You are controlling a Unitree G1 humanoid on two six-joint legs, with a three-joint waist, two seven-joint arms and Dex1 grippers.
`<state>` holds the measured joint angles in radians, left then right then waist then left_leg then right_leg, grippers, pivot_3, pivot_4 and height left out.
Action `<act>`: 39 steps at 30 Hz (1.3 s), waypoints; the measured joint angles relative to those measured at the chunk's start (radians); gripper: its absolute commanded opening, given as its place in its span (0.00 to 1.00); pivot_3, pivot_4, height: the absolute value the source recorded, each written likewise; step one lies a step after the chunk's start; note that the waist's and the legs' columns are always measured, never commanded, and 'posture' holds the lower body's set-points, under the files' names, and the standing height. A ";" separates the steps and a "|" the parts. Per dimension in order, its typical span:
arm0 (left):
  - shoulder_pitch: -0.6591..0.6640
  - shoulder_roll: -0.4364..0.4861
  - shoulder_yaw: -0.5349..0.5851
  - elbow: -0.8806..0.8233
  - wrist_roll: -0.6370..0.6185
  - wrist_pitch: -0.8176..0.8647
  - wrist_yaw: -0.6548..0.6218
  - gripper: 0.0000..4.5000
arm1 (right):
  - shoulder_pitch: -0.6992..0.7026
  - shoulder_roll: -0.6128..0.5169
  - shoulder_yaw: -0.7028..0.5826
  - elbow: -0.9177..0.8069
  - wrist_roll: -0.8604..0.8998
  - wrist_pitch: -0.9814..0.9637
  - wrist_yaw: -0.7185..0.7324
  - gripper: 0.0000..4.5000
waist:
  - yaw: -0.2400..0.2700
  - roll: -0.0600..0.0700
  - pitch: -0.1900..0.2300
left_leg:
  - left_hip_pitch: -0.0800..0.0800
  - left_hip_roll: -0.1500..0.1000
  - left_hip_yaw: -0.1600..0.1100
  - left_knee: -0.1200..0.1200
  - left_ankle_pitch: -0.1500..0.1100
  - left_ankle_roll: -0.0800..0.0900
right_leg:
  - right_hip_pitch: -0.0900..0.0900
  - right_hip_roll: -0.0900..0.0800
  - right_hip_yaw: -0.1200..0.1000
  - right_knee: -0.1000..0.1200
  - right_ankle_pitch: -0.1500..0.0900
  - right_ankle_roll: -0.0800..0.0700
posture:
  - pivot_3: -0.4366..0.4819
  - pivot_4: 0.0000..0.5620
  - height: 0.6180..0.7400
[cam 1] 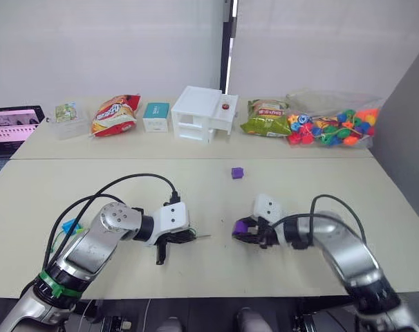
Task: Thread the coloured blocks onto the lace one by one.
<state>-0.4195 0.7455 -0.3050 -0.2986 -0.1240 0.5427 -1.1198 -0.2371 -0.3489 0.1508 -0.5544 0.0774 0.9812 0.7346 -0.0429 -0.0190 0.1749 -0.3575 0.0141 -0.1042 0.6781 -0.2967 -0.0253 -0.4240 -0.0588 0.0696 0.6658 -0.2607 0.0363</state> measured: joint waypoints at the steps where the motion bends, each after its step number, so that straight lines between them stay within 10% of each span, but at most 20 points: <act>1: -0.009 -0.004 -0.003 0.001 0.000 -0.001 -0.002 0.00 | 0.041 0.098 0.002 -0.083 -0.038 0.111 -0.116 0.26 | 0.000 0.000 0.000 | 0.000 0.000 0.000 0.000 0.000 0.000 | -0.001 0.000 0.000 0.001 0.000 0.000 | 0.48 0.27 1.00; 8: -0.022 -0.005 -0.009 0.032 0.000 -0.011 -0.021 0.00 | 0.167 0.287 0.142 -0.220 -0.170 0.257 -0.500 0.26 | 0.000 0.000 0.000 | 0.001 -0.001 0.000 0.000 0.001 -0.002 | 0.001 -0.001 0.000 -0.001 0.000 0.000 | 0.48 0.27 1.00; 14: -0.037 -0.002 -0.014 0.041 0.000 -0.022 -0.040 0.00 | 0.175 0.258 0.154 -0.209 -0.170 0.222 -0.546 0.82 | -0.002 0.000 0.000 | 0.001 -0.001 0.000 0.000 0.001 -0.002 | 0.001 -0.001 0.000 -0.001 0.000 0.000 | 0.48 0.27 1.00; 18: -0.037 -0.001 -0.014 0.044 0.001 -0.032 -0.041 0.00 | 0.170 0.231 0.129 -0.233 -0.121 0.220 -0.504 0.99 | -0.002 0.000 0.000 | 0.001 -0.001 0.000 0.000 0.001 -0.002 | 0.001 -0.001 0.000 -0.002 0.000 0.000 | 0.48 0.27 1.00; 27: -0.039 -0.004 -0.017 0.070 0.001 -0.041 -0.040 0.00 | -0.018 -0.182 -0.006 -0.252 0.219 0.089 0.016 0.99 | -0.002 0.000 0.000 | 0.002 -0.001 0.000 0.000 0.001 -0.001 | 0.004 0.000 -0.001 -0.003 0.000 0.000 | 0.48 0.27 1.00; 31: -0.036 -0.005 -0.022 0.072 0.002 -0.041 -0.039 0.00 | -0.197 -0.366 0.071 0.018 0.257 -0.146 0.331 0.99 | -0.007 0.000 0.000 | 0.003 0.000 0.002 0.000 0.000 -0.001 | 0.004 0.000 0.000 -0.005 0.000 0.000 | 0.48 0.27 1.00; 39: -0.002 0.012 -0.019 0.003 -0.007 -0.010 -0.033 0.00 | -0.455 -0.351 0.296 0.606 0.055 -0.807 0.665 0.99 | -0.004 -0.001 0.001 | 0.001 0.000 0.002 0.000 0.000 0.000 | 0.003 -0.001 -0.001 -0.003 0.000 0.000 | 0.48 0.27 1.00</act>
<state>-0.4219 0.7571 -0.3239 -0.2954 -0.1310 0.5324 -1.1525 -0.6925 -0.7002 0.4466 0.0516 0.1320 0.1740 1.3991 -0.0466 -0.0196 0.1754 -0.3560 0.0140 -0.1026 0.6785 -0.2968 -0.0250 -0.4214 -0.0598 0.0691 0.6627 -0.2608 0.0365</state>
